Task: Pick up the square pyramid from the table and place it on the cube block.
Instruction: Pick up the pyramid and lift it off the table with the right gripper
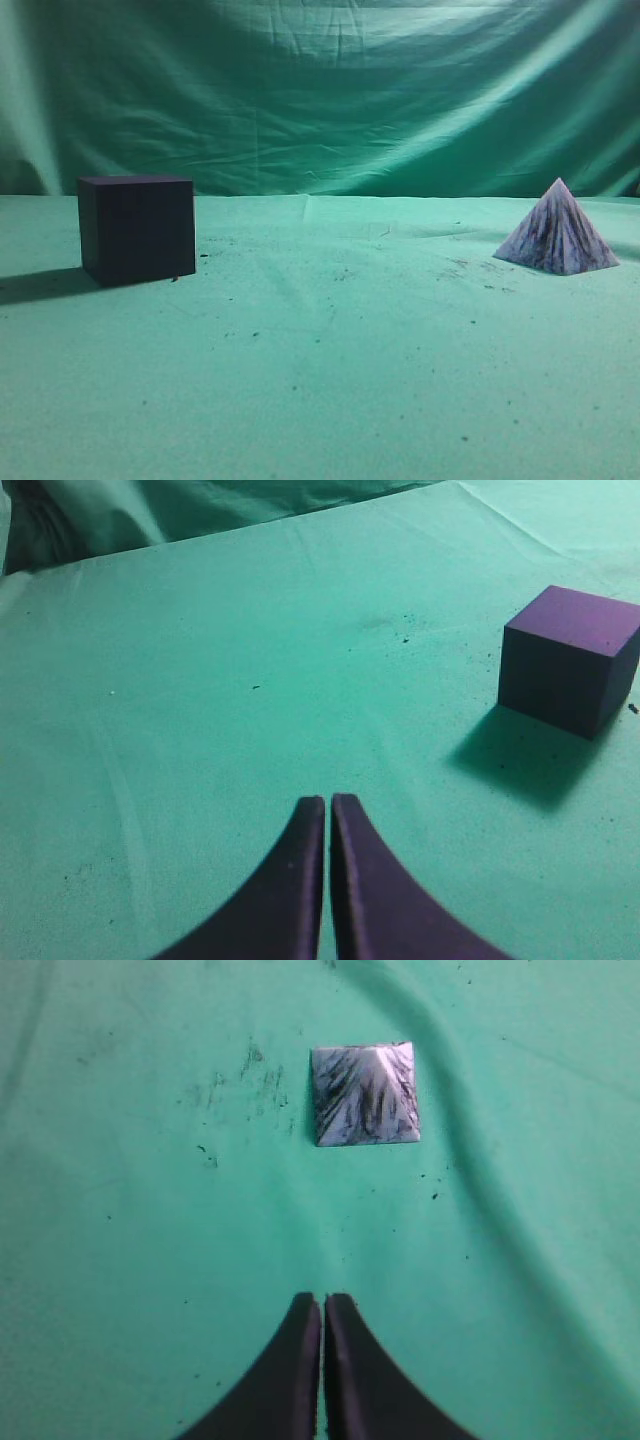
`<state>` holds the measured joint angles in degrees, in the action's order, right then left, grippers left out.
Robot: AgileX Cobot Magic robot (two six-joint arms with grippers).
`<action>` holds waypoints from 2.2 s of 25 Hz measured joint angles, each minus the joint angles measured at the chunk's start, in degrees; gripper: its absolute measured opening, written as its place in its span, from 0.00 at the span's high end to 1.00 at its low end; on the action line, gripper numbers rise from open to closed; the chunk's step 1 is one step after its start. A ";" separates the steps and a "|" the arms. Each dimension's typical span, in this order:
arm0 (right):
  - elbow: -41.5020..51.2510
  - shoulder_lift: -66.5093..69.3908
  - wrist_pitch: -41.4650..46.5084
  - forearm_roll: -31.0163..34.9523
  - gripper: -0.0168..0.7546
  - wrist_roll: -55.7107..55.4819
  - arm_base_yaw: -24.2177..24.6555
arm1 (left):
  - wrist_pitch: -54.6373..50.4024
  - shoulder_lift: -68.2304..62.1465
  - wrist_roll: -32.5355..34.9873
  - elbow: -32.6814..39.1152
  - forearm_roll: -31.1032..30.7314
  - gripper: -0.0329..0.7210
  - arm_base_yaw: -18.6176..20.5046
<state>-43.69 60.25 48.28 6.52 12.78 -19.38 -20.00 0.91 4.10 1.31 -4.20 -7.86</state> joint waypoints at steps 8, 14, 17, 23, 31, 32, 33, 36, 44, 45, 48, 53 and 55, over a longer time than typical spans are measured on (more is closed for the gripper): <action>-10.30 21.97 -1.74 -2.96 0.38 -3.20 -3.51 | 0.00 0.00 0.00 0.00 0.00 0.96 0.00; -15.78 32.68 -2.81 -2.96 0.15 -6.36 -3.51 | 0.00 0.00 0.00 0.00 0.00 0.96 0.00; -17.83 36.87 -4.60 -3.34 0.15 -6.48 -3.51 | 0.00 0.00 0.00 0.00 0.00 0.96 0.00; -19.03 43.09 -9.10 -7.03 0.23 -6.58 -3.51 | 0.00 0.00 0.00 0.00 0.00 0.96 0.00; -19.60 46.22 -9.58 -10.25 0.22 -6.83 -3.51 | 0.00 0.00 0.00 0.00 0.00 0.96 0.00; -19.84 46.46 -9.23 -10.49 0.22 -7.36 -3.51 | 0.00 0.00 0.00 0.00 0.00 0.96 0.00; -19.98 46.59 -8.81 -10.60 0.28 -8.15 -3.51 | 0.00 0.00 0.00 0.00 0.00 0.96 0.00; -20.22 46.68 -7.55 -12.32 0.48 -10.94 -4.05 | 0.00 0.00 0.00 0.00 0.00 0.96 0.00; -25.25 47.07 0.49 -18.13 0.51 -15.47 -4.25 | 0.00 0.00 0.00 0.00 0.00 0.96 0.00; -26.24 46.79 1.51 -18.23 0.51 -15.20 -4.25 | 0.00 0.00 0.00 0.00 0.00 0.96 0.00; -31.06 44.13 4.38 -15.57 0.51 -12.34 -6.07 | 0.00 0.00 0.00 0.00 0.00 0.96 0.00; -41.97 40.83 7.06 -9.19 0.51 -10.77 -15.36 | 0.00 0.00 0.00 0.00 0.00 0.96 0.00; -45.73 41.46 7.46 -8.01 0.51 -10.67 -19.83 | 0.00 0.00 0.00 0.00 0.00 0.96 0.00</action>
<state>-89.42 101.71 55.73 -1.50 2.10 -39.21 -20.00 0.91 4.10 1.31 -4.20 -7.86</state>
